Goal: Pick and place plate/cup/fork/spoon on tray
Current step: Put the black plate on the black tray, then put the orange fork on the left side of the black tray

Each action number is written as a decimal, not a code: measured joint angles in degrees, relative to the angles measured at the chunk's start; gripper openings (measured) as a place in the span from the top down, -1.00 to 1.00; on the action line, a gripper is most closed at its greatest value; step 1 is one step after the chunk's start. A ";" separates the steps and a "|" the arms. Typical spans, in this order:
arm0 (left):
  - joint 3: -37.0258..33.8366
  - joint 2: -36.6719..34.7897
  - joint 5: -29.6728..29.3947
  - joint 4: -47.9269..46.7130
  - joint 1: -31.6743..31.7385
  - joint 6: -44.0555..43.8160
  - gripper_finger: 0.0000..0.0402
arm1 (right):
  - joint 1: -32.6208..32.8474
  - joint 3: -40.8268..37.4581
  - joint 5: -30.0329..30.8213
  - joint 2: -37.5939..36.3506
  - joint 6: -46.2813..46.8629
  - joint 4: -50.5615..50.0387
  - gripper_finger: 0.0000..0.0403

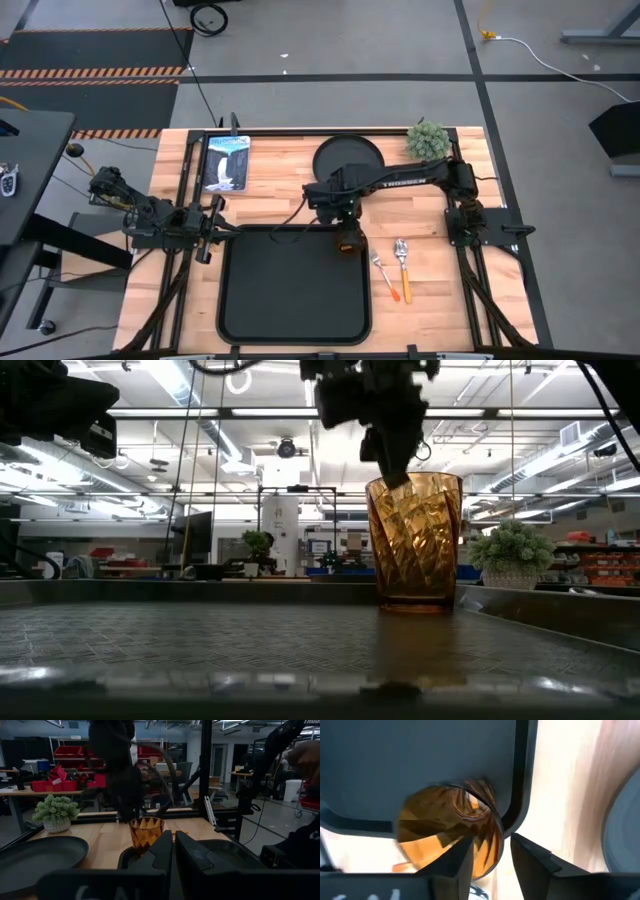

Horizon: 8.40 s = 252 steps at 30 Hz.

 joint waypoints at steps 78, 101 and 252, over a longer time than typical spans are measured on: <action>0.02 0.00 0.00 -0.02 0.00 0.00 0.85 | -18.82 -55.97 24.87 -19.95 -32.65 46.55 0.77; 0.02 0.00 0.00 -0.01 0.00 0.00 0.85 | -6.62 -25.08 19.66 -19.93 -18.65 24.82 0.94; 0.00 0.52 -3.19 0.33 0.07 -16.50 0.85 | 38.77 -51.56 39.90 -12.29 75.55 39.90 0.13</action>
